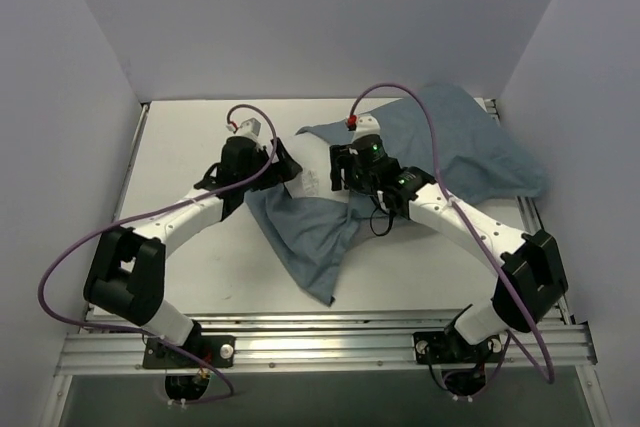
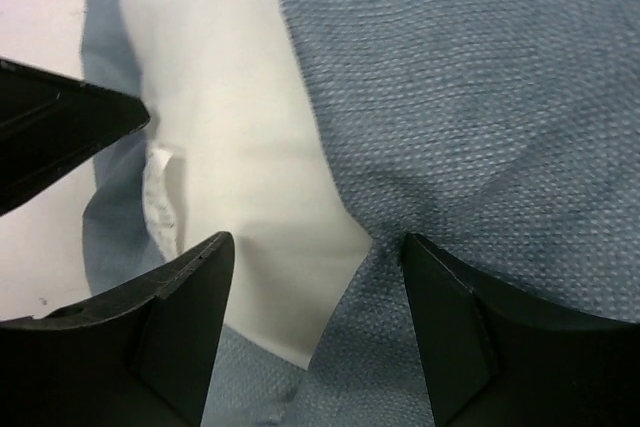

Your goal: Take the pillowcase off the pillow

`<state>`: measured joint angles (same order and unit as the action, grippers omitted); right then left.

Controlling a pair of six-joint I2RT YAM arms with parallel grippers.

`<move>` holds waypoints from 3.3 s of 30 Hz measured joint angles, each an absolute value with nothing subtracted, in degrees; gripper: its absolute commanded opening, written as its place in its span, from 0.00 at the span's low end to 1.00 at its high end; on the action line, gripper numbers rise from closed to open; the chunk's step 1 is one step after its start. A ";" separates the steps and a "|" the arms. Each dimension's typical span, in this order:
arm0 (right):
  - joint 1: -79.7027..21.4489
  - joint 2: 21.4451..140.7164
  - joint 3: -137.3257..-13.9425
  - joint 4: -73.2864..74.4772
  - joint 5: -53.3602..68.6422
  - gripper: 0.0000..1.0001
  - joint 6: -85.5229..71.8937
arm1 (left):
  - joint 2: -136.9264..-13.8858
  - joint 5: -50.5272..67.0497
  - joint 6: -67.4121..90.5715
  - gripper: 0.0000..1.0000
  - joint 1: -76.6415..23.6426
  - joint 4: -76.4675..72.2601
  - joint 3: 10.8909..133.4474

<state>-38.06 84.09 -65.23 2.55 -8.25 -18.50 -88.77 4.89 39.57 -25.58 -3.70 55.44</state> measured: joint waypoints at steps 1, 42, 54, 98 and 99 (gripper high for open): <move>-38.54 85.17 -66.70 2.52 -8.10 0.63 -18.09 | -88.97 4.89 39.07 0.97 -24.73 -3.88 56.53; -41.65 97.67 -80.68 6.85 -7.20 0.73 -7.38 | -76.60 4.80 33.47 0.10 -41.08 -5.28 37.34; -43.64 105.58 -92.01 7.84 -10.94 0.87 -7.14 | -69.58 6.11 37.32 0.10 -42.28 1.72 34.94; -28.60 118.48 -105.32 12.29 -7.25 0.00 -21.52 | -60.14 7.20 40.27 0.07 -41.82 8.51 35.16; -28.77 118.24 -104.75 11.77 -6.37 0.00 -21.93 | -60.77 7.86 40.36 0.10 -41.82 8.75 35.14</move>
